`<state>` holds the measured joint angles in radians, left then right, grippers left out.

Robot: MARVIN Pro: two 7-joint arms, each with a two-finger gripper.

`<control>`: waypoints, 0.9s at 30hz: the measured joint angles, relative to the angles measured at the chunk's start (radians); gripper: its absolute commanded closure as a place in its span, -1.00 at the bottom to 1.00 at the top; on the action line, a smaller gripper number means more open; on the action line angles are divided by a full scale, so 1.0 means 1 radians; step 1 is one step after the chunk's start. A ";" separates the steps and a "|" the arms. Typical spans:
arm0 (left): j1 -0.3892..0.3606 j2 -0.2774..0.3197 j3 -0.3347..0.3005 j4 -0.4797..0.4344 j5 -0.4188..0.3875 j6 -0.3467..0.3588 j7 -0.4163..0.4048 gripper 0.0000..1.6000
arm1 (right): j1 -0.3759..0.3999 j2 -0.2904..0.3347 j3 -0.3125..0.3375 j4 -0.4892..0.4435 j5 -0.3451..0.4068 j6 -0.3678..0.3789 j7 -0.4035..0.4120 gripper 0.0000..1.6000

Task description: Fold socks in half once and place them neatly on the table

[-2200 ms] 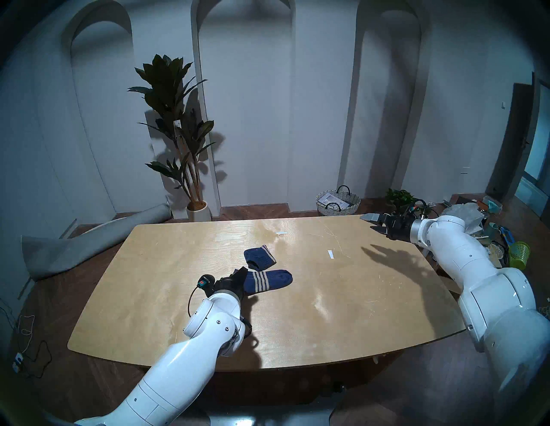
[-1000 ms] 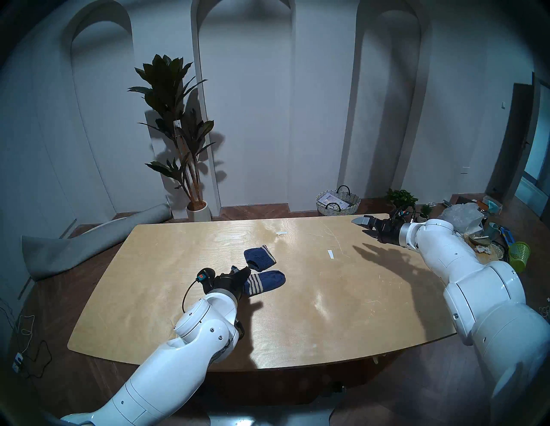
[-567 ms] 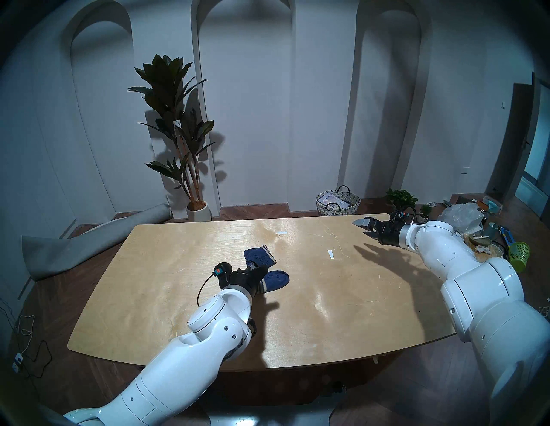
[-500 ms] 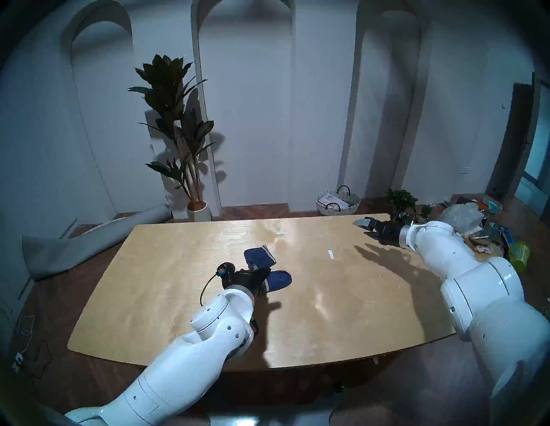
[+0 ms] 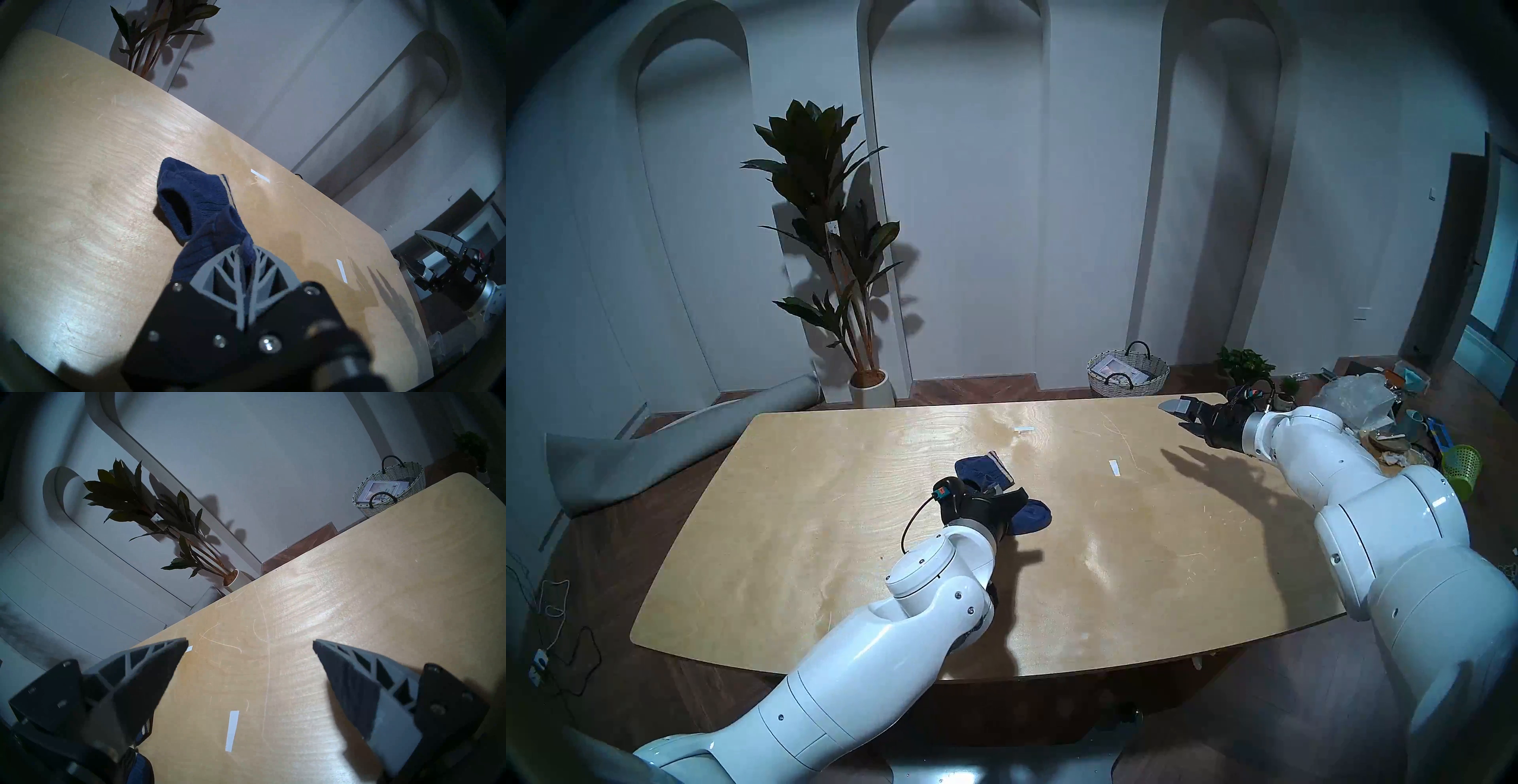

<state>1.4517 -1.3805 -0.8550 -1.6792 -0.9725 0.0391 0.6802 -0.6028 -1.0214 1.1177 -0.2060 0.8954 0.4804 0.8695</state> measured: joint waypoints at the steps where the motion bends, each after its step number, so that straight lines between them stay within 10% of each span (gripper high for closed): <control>1: -0.004 -0.002 0.005 0.005 0.002 0.004 -0.001 1.00 | 0.003 -0.001 0.000 0.003 -0.001 -0.002 0.001 -1.00; 27: 0.029 0.087 -0.033 -0.080 0.080 -0.012 0.103 1.00 | 0.035 -0.022 -0.013 0.025 -0.025 -0.007 0.042 -1.00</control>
<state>1.4810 -1.2938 -0.8875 -1.7591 -0.8927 0.0267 0.7833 -0.5681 -1.0436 1.1049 -0.1809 0.8703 0.4739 0.9113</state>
